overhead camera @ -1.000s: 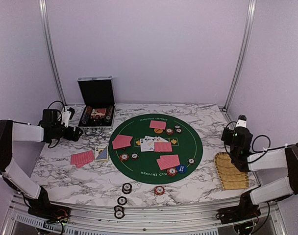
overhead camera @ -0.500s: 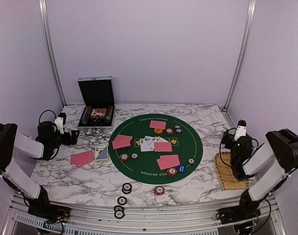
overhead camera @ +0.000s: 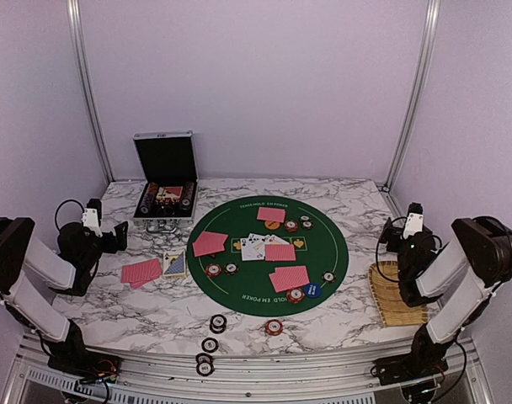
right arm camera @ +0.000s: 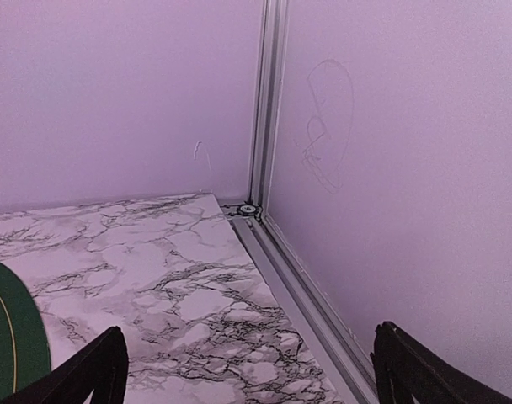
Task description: Distribute texas hold em gaming equipment
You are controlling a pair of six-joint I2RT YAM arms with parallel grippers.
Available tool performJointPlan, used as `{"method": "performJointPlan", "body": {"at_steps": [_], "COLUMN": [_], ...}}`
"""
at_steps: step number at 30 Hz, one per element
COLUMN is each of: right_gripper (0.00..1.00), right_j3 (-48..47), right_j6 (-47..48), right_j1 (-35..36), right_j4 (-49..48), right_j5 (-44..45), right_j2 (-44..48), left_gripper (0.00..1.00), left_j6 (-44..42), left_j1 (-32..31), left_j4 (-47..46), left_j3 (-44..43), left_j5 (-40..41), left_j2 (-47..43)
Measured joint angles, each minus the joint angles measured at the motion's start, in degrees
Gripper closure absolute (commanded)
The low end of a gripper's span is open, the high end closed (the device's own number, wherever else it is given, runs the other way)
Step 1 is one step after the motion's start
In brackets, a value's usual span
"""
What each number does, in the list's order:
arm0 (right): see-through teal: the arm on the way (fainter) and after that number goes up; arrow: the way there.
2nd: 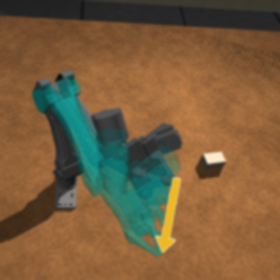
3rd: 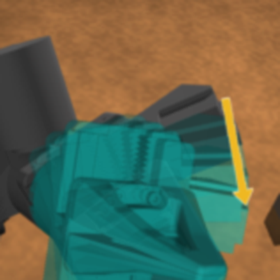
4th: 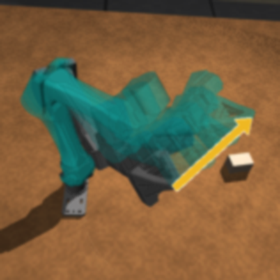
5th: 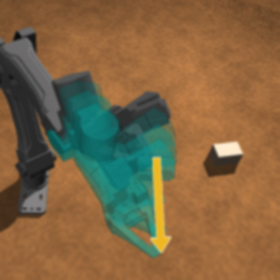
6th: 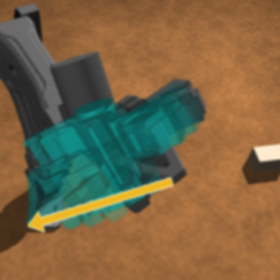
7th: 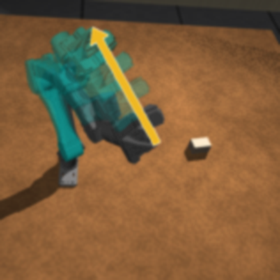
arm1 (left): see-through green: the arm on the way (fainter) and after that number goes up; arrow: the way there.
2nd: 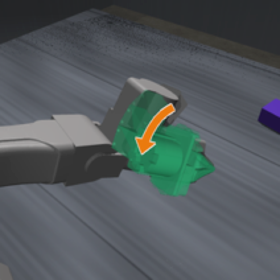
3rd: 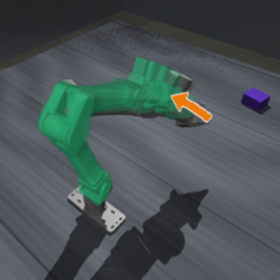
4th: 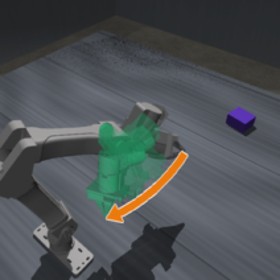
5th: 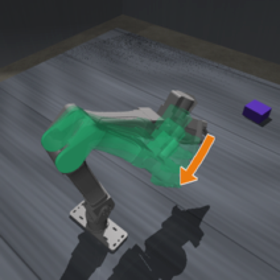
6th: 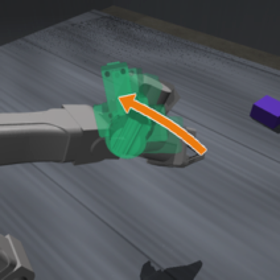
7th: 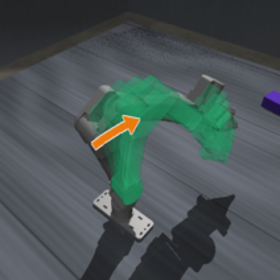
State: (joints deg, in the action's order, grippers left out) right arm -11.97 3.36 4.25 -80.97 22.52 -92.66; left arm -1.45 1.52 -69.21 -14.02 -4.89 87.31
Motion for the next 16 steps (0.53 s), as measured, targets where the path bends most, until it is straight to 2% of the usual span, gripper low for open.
{"method": "performJointPlan", "body": {"at_steps": [16], "right_gripper": [0.01], "right_j3": [0.0], "right_j6": [-0.13], "right_j1": [0.0], "right_j4": [0.02], "right_j5": [-0.72], "right_j2": [0.0], "left_gripper": [0.01], "left_j6": [0.04], "left_j1": [0.0], "left_j4": [-1.22], "left_j3": [0.02], "left_j5": [0.46], "left_j2": [0.0]}}
